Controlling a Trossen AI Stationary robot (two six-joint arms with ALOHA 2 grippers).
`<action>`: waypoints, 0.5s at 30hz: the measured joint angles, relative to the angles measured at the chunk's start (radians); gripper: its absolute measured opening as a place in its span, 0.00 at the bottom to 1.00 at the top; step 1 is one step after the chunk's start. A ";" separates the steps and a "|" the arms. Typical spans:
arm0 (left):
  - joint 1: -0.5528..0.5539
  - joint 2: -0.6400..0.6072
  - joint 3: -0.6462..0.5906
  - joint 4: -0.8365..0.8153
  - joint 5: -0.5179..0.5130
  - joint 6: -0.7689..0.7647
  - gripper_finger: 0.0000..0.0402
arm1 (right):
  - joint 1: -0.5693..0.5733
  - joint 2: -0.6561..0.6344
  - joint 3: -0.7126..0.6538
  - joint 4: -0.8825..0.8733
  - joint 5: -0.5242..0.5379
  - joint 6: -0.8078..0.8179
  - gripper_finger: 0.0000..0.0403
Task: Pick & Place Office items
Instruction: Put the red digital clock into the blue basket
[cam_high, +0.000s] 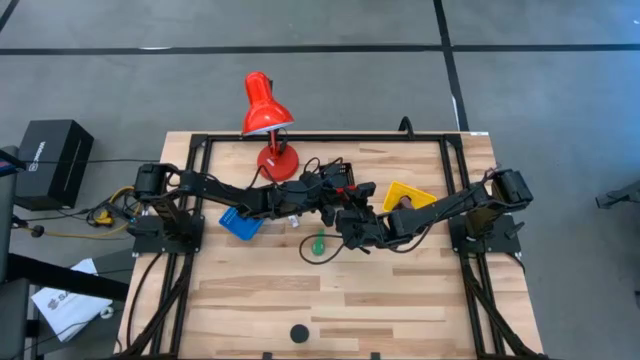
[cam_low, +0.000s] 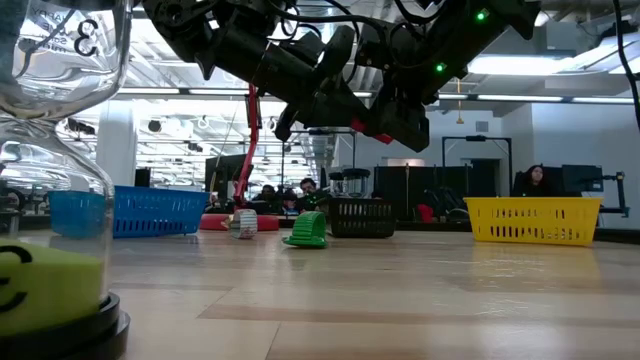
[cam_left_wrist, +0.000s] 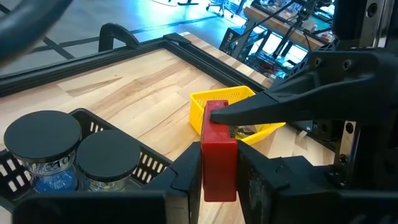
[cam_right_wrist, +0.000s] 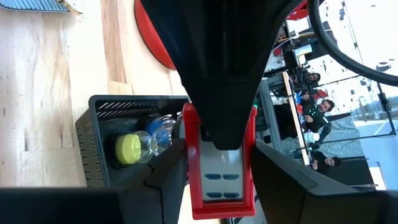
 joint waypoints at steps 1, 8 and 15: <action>0.000 0.000 0.000 0.000 0.000 0.001 0.18 | 0.000 0.000 0.000 0.000 0.002 0.000 0.41; 0.000 0.000 0.000 -0.001 0.001 0.003 0.18 | 0.000 0.000 0.000 0.000 0.026 0.000 0.52; 0.000 0.000 0.000 -0.002 0.001 0.001 0.18 | 0.002 0.000 0.000 0.000 0.030 0.001 0.59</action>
